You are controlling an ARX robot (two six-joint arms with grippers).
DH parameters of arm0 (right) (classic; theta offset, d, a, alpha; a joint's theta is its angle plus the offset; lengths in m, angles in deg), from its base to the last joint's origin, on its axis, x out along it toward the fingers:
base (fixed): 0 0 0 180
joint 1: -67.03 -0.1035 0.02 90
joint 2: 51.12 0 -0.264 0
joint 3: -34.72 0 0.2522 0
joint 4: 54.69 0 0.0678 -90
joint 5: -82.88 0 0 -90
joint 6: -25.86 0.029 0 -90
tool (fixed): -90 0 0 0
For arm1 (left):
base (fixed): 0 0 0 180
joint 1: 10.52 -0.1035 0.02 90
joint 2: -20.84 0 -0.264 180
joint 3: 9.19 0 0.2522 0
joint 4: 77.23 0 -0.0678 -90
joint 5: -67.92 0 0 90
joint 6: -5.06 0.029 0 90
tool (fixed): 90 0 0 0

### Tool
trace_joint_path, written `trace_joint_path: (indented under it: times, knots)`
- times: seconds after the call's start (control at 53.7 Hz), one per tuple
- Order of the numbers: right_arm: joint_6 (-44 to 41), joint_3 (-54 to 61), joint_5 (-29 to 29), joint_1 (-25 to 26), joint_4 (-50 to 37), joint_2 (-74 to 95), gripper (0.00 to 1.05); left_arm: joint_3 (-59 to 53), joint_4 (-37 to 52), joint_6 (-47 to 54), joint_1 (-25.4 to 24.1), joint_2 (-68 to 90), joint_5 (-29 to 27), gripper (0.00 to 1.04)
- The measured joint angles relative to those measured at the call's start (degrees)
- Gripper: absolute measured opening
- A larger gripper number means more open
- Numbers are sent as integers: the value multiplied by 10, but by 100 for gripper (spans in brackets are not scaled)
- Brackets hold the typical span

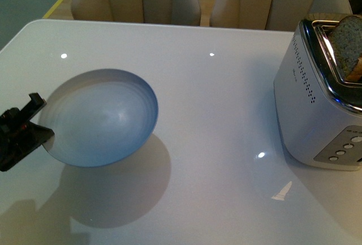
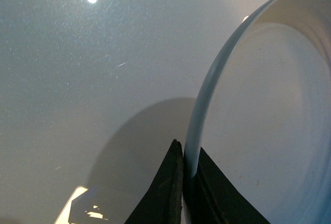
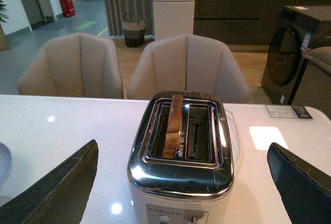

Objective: Left arm holds plate, right arm toasts bread

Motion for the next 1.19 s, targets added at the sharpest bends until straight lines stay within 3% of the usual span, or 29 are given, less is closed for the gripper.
trace_joint_path:
  times: [0.391, 0.727, 1.062, 1.193]
  knots:
    - [0, 0, 0, 0, 0, 0, 96, 74, 53, -40, -4, 166, 2, 3]
    - [0, 0, 0, 0, 0, 0, 96, 100, 68, -48, -6, 198, 6, 3]
    - [0, 0, 0, 0, 0, 0, 96, 77, 84, -61, -6, 179, -3, 48]
    - [0, 0, 0, 0, 0, 0, 96, 29, 91, -75, -3, 114, -15, 75]
